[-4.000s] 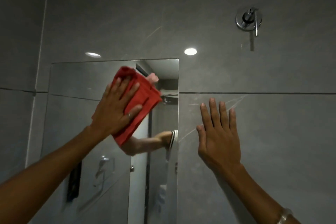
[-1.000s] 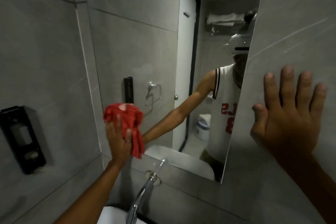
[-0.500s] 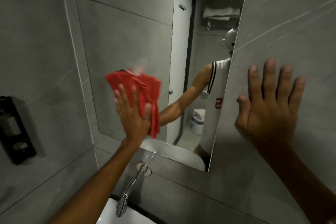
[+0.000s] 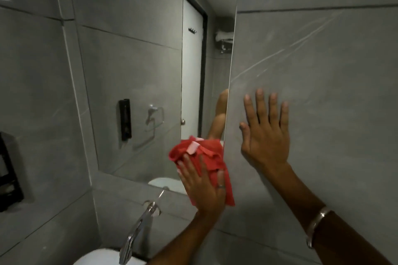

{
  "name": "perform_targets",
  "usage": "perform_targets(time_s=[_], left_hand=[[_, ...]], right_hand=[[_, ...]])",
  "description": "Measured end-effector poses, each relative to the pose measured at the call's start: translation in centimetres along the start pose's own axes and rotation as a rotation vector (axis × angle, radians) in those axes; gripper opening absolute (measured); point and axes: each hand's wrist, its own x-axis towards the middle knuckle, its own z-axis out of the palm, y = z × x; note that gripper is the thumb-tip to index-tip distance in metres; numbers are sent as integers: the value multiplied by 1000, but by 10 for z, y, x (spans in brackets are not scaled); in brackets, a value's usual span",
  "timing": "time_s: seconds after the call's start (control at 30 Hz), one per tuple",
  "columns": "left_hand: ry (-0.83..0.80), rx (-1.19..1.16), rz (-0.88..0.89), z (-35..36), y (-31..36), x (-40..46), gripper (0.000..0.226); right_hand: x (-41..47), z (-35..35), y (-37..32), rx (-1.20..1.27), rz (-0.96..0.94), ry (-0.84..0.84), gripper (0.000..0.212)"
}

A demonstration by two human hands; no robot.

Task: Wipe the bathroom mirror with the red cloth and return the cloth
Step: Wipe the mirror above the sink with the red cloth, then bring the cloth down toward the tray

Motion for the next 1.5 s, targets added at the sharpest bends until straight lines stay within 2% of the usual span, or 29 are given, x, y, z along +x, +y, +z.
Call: perform_targets(time_s=[0.07, 0.1, 0.27, 0.37, 0.47, 0.53, 0.67, 0.8, 0.87, 0.93, 1.07, 1.2, 1.37, 1.4, 1.43, 1.5], left_hand=[[-19, 77, 172, -2, 4, 32, 81], [-23, 77, 196, -6, 12, 55, 81], [103, -112, 187, -49, 112, 216, 86], [109, -165, 177, -76, 173, 298, 95], [129, -96, 249, -88, 220, 342, 97], [147, 21, 364, -89, 232, 352, 90], [179, 42, 519, -72, 199, 319, 73], [60, 55, 575, -47, 126, 224, 68], [-14, 65, 578, -38, 86, 168, 66], [-64, 45, 583, -30, 48, 115, 68], [-216, 42, 563, -26, -5, 33, 88], [-485, -4, 374, -33, -27, -15, 84], [-856, -171, 118, -66, -46, -74, 84], [-941, -261, -14, -74, -45, -86, 79], [-1022, -380, -221, -83, -44, -99, 70], [-1081, -592, -820, -99, -42, -119, 48]], right_hand=[[1, -5, 12, 19, -64, 17, 65], [0, -6, 19, 35, -87, 19, 64], [19, -15, 34, 87, -128, 33, 60], [24, -15, 32, 75, -115, 14, 62], [20, -10, 27, 73, -103, 20, 63], [19, -9, 22, 86, -83, 27, 65], [18, -11, 16, 148, -57, 38, 64], [12, -26, 11, 344, 7, 20, 61], [4, -37, 7, 461, 74, -41, 61], [-11, -49, 2, 581, 161, -102, 62], [-56, -75, -9, 737, 337, -256, 65], [-110, -93, -18, 798, 480, -401, 59], [-179, -110, -35, 881, 826, -499, 38], [-192, -112, -38, 909, 918, -522, 36], [-206, -117, -43, 926, 1014, -534, 34], [-234, -119, -47, 949, 1255, -639, 34]])
